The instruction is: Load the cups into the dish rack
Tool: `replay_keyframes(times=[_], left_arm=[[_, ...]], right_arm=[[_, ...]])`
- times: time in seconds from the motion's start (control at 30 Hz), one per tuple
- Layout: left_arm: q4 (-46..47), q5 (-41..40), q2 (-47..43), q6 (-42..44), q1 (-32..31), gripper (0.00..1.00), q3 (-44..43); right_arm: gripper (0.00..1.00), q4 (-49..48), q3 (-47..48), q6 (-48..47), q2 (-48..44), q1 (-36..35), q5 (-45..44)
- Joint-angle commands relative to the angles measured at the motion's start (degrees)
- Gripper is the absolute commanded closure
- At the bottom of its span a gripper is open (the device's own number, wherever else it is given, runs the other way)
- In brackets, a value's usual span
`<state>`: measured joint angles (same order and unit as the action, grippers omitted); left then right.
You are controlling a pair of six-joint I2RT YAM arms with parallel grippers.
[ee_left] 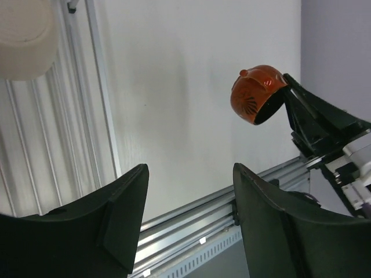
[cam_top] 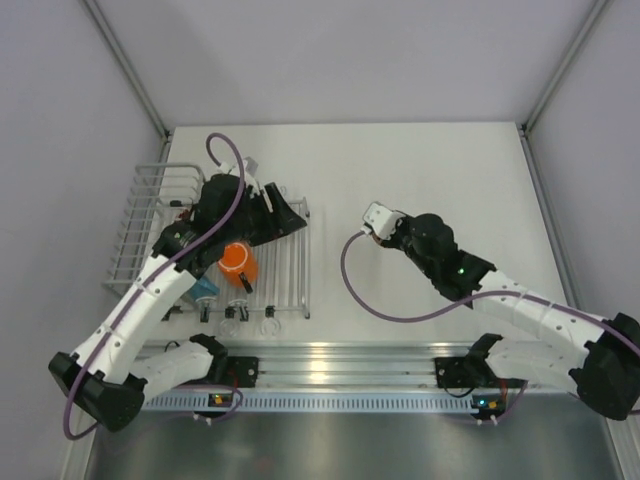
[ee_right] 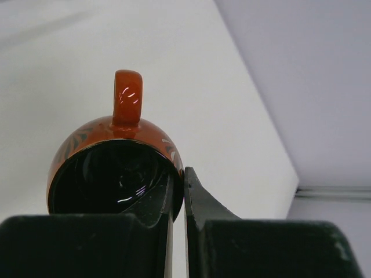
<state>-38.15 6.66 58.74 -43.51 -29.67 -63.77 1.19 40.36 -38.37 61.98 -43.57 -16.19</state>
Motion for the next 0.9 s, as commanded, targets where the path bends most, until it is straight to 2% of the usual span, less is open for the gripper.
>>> replay_keyframes(times=[0.0, 0.1, 0.13, 0.17, 0.27, 0.3, 0.37, 0.4, 0.43, 0.53, 0.7, 0.87], left_arm=[[1.5, 6.0, 1.5, -3.8, 0.1, 0.35, -6.5], [1.5, 11.6, 4.5, -3.8, 0.1, 0.35, -11.0], [1.5, 14.9, 5.6, -3.2, 0.1, 0.35, -12.1], [1.4, 16.4, 6.3, -2.6, 0.1, 0.35, -13.2], [1.5, 22.6, 8.7, 0.4, 0.2, 0.34, -16.5], [1.4, 24.1, 9.2, 1.5, 0.1, 0.35, -16.9], [1.5, 27.9, 9.2, 2.5, 0.2, 0.34, -16.8], [1.5, 28.9, 9.2, 2.5, 0.2, 0.34, -16.7], [1.5, 29.8, 9.1, 3.2, 0.3, 0.34, -16.3], [1.5, 34.0, 8.7, 4.1, 0.3, 0.31, -15.9], [1.6, 39.1, 8.3, 6.9, 0.3, 0.30, -16.7], [1.5, 42.1, 9.4, 7.6, 0.2, 0.31, -14.5]], right_arm=[[1.00, -20.3, -3.3, -8.8, -4.9, -4.3, -12.4], [1.00, -31.4, -5.4, -17.9, -5.6, -7.7, -18.3], [1.00, -34.6, -6.5, -23.7, -5.3, -9.4, -19.7], [1.00, -41.8, -7.1, -26.5, -4.8, -10.1, -21.2], [1.00, -52.9, -9.7, -37.1, -3.2, -12.7, -22.1], [1.00, -61.7, -10.6, -40.4, -2.5, -13.5, -22.2], [1.00, -76.0, -12.8, -55.0, 0.8, -16.3, -21.8], [1.00, -80.0, -13.0, -55.1, 2.0, -17.2, -21.3], [1.00, -82.6, -13.2, -61.1, 3.2, -18.5, -20.8], [1.00, -87.1, -12.6, -68.6, 6.2, -20.4, -17.5], [1.00, -86.4, -12.5, -73.1, 5.8, -23.4, -15.1], [1.00, -93.0, -14.6, -80.3, 7.5, -27.3, -11.9]])
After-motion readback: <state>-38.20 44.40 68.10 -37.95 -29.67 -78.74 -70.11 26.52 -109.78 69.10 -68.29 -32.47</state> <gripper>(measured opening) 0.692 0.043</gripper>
